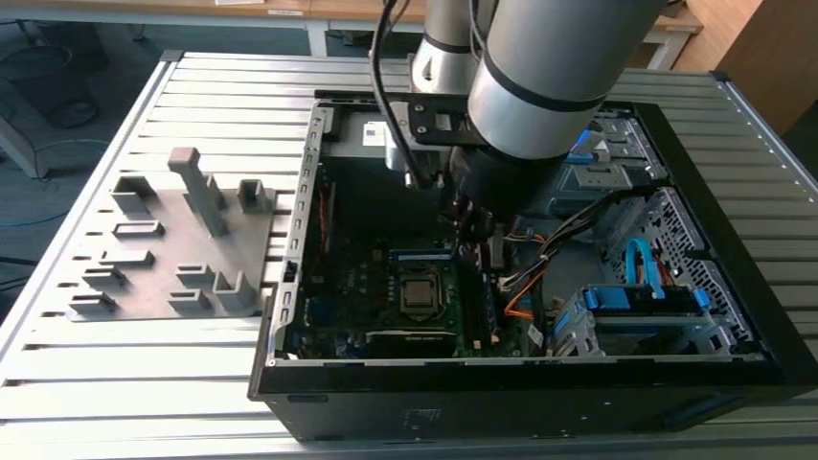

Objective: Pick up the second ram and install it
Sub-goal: 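Pick up the second ram and move it above second insertion slot, then insert the second ram into the second slot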

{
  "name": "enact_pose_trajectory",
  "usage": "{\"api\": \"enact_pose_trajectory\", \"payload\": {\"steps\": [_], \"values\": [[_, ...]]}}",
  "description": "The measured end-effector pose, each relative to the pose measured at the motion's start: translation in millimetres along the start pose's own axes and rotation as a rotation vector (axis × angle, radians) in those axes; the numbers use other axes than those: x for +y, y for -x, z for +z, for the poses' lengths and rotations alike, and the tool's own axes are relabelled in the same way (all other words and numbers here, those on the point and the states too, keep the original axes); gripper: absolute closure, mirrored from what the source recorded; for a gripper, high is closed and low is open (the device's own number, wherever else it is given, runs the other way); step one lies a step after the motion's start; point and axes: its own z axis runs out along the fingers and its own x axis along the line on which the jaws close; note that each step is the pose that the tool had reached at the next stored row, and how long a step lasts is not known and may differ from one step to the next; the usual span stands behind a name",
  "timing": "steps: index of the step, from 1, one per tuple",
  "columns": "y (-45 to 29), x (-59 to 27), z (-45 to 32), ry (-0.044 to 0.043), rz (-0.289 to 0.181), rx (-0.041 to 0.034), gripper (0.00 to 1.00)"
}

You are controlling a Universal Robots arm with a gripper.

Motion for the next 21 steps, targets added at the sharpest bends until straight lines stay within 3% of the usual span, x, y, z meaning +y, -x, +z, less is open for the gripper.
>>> {"api": "enact_pose_trajectory", "payload": {"steps": [21], "values": [[-0.3,-0.3,2.8,-0.0015,0.016,-0.0011,0.87]]}}
